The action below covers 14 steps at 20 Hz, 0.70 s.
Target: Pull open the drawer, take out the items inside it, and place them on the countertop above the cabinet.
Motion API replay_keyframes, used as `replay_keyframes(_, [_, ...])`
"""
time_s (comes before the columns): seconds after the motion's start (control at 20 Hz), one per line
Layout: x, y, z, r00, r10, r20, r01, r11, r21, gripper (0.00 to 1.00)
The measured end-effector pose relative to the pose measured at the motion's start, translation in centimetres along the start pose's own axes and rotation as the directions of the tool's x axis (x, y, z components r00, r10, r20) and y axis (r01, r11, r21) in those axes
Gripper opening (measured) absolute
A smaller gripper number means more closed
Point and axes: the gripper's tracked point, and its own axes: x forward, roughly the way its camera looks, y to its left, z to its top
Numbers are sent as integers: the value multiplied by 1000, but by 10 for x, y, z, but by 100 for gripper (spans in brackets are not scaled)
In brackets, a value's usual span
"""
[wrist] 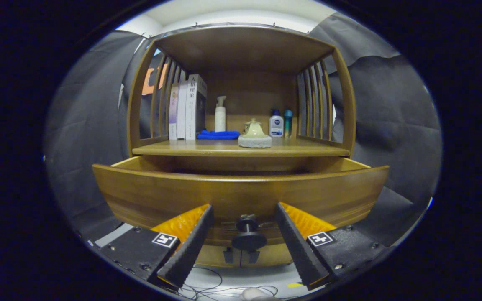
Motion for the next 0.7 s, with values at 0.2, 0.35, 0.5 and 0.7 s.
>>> replay_keyframes(0.2, [22, 3, 4, 1000, -4, 21, 4, 1000, 3, 98])
replay_keyframes(0.35, [41, 3, 8, 999, -4, 33, 4, 1000, -2, 98])
replay_keyframes(0.5, [59, 3, 12, 999, 3, 32, -3, 1000, 4, 98])
replay_keyframes(0.7, [76, 3, 17, 1000, 0, 29, 0, 1000, -4, 98])
